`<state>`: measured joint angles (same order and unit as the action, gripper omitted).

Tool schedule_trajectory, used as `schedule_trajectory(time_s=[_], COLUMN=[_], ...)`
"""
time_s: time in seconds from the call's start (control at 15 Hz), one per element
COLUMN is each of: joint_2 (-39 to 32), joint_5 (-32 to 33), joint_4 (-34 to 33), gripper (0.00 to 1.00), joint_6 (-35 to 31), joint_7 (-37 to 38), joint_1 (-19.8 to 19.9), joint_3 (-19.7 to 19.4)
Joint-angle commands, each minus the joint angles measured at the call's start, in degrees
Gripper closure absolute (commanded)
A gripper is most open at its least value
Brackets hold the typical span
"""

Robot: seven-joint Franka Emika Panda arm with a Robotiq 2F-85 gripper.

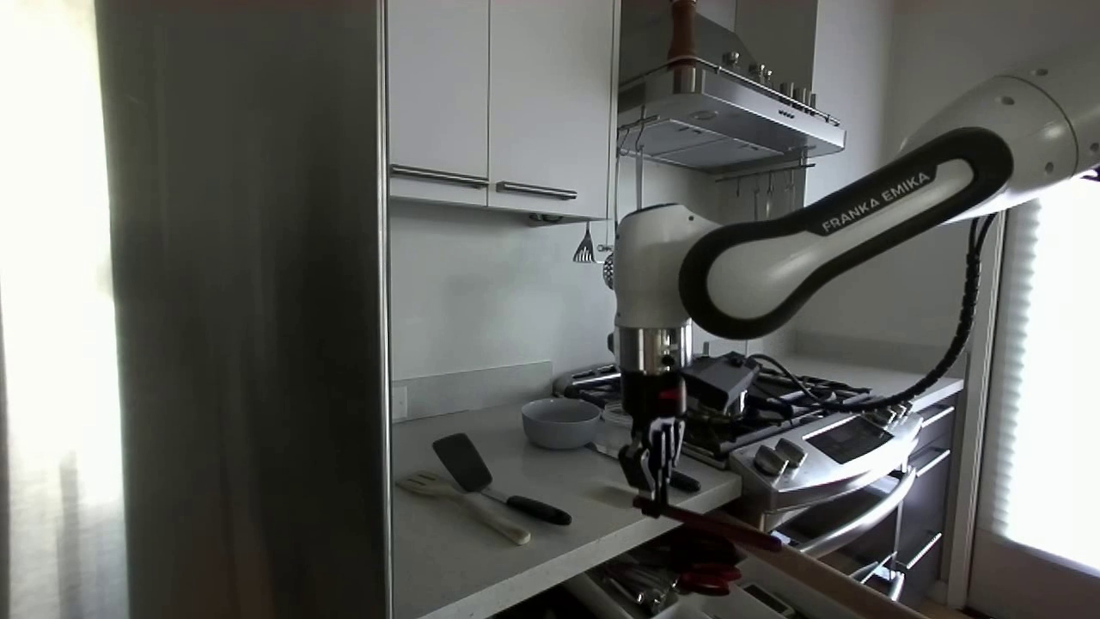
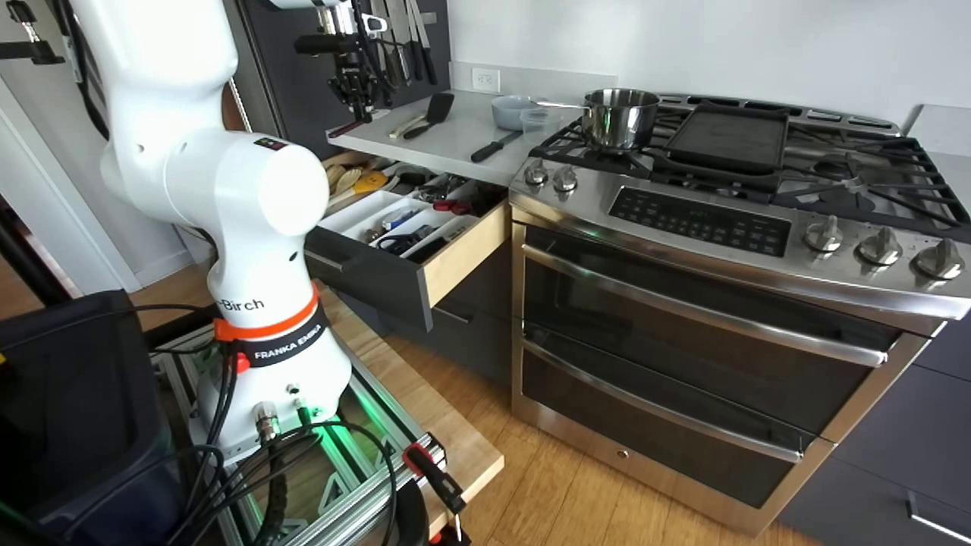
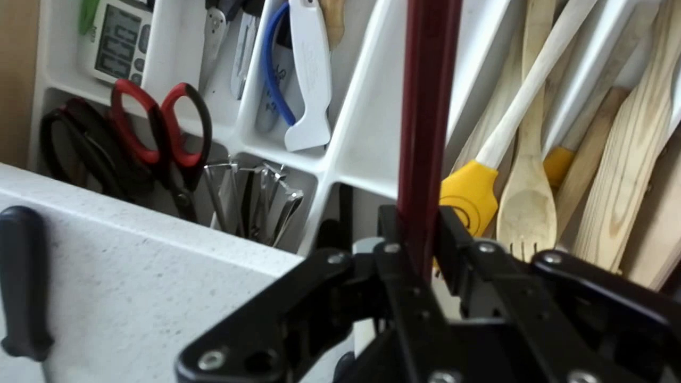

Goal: Remove the spatula from the drawer

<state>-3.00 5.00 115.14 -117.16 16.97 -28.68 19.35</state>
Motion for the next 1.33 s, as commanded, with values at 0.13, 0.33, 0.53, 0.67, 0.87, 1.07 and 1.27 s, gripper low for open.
schedule_trajectory(time_s=[0.13, 0.33, 0.53, 0.67, 0.87, 1.07, 1.27], joint_2=[0.30, 0.24, -1.52, -4.08, -9.95, -16.70, -23.60], joint_5=[0.21, 0.21, 4.11, 7.16, 8.08, 5.94, 5.81], joint_4=[-2.43, -2.52, -4.25, -7.40, -14.01, -20.67, -27.45], gripper=[0.80, 0.80, 0.95, 0.95, 0.95, 0.95, 0.95], joint_6=[0.69, 0.70, 0.67, 0.11, 1.25, 2.53, 3.31], joint_7=[1.90, 2.31, 3.73, 3.97, 1.10, -2.91, -5.11], joint_1=[3.08, 3.16, 4.02, 5.30, 6.88, 7.37, 6.51], joint_3=[1.12, 1.18, 0.14, -0.96, -2.65, -3.79, -4.82])
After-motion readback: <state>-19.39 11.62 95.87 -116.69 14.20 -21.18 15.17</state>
